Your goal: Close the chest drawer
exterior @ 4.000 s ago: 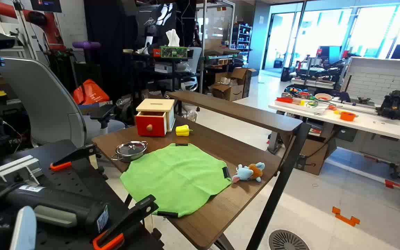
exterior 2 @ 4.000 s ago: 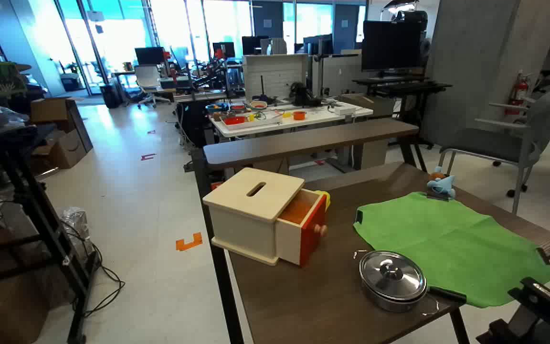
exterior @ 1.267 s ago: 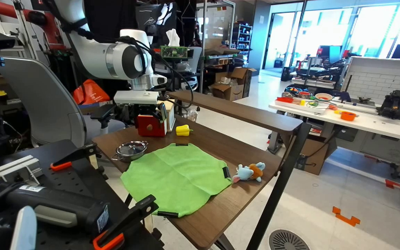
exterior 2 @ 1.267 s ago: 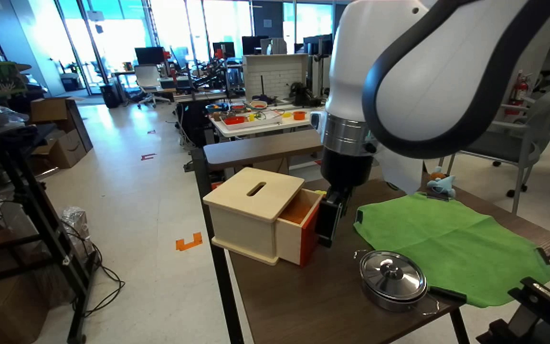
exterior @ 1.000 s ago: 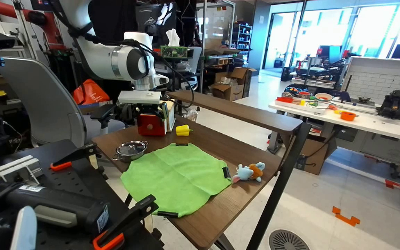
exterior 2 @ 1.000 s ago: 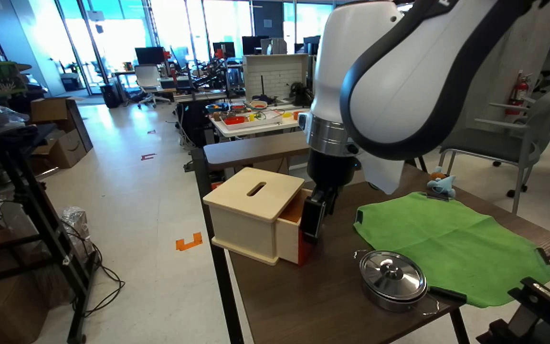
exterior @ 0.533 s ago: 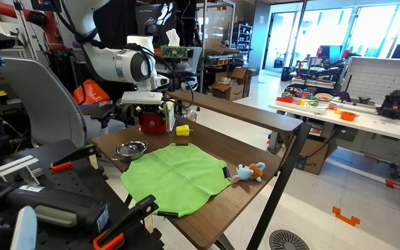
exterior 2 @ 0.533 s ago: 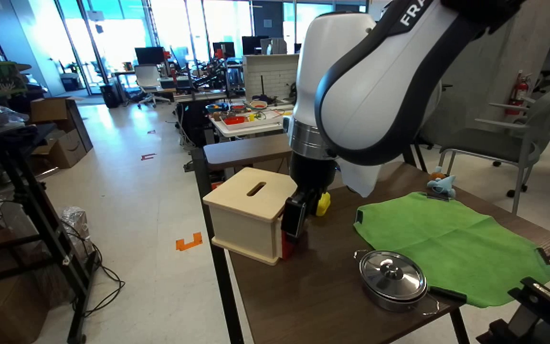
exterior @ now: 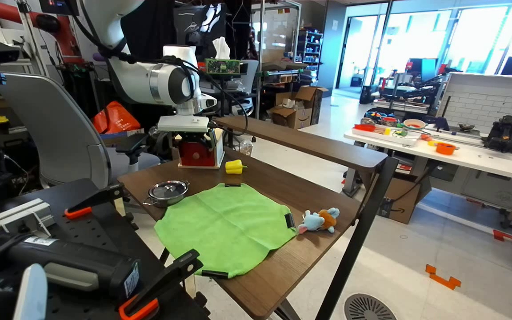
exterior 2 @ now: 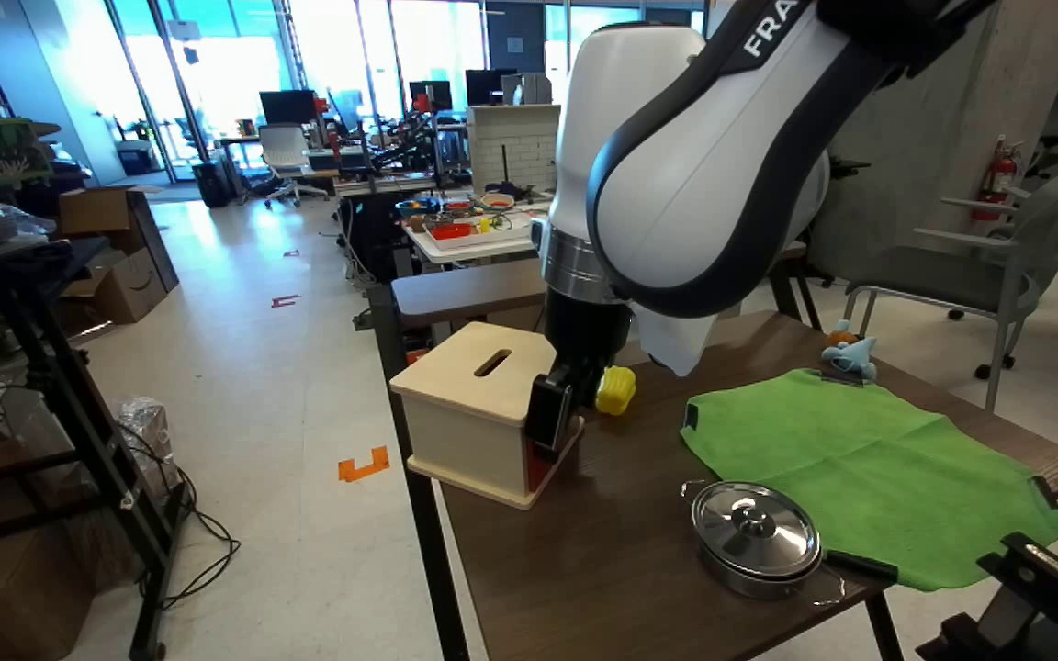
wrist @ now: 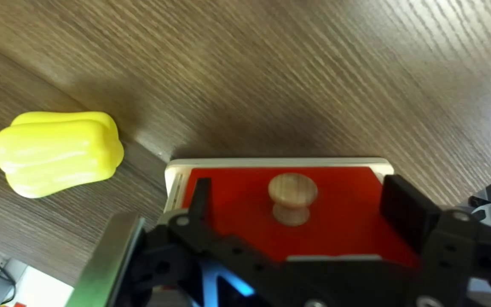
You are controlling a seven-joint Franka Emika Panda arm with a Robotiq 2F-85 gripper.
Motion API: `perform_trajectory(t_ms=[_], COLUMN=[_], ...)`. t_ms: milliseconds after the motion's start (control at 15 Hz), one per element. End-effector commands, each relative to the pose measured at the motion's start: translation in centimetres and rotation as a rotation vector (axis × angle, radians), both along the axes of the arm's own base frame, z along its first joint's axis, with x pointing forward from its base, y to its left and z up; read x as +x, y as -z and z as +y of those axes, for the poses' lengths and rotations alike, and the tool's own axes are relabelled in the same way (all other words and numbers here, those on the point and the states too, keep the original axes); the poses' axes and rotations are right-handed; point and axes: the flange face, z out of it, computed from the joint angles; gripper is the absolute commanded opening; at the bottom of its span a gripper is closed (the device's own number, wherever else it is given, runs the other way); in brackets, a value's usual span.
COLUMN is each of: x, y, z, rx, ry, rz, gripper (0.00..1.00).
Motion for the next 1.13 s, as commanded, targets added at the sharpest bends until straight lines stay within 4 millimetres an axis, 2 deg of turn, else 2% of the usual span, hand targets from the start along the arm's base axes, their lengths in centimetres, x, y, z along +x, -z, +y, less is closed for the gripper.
perform_trajectory(t_ms=[0, 267, 533, 667, 867, 933, 1000, 1067], x=[0.5, 0.0, -2.6, -4.5, -6.6, -7.2, -4.9, -5.5], y=[-0.2, -0.3, -1.3, -3.2, -7.7, -8.9, -5.6, -7.0], z=[-0.1, -1.4, -4.8, -5.9, -7.0, -7.8, -6.3, -6.8], rx=[0.009, -0.026, -0.113, -0.116, -0.107, -0.151, -0.107, -0.121], ry=[-0.010, -0.016, -0.029, -0.053, -0.060, -0.083, -0.043, -0.051], rz=[-0.022, -0.008, 0.050, 0.078, 0.041, 0.072, 0.054, 0.060], gripper=[1.00, 1.00, 1.00, 1.00, 1.00, 1.00, 1.00, 1.00])
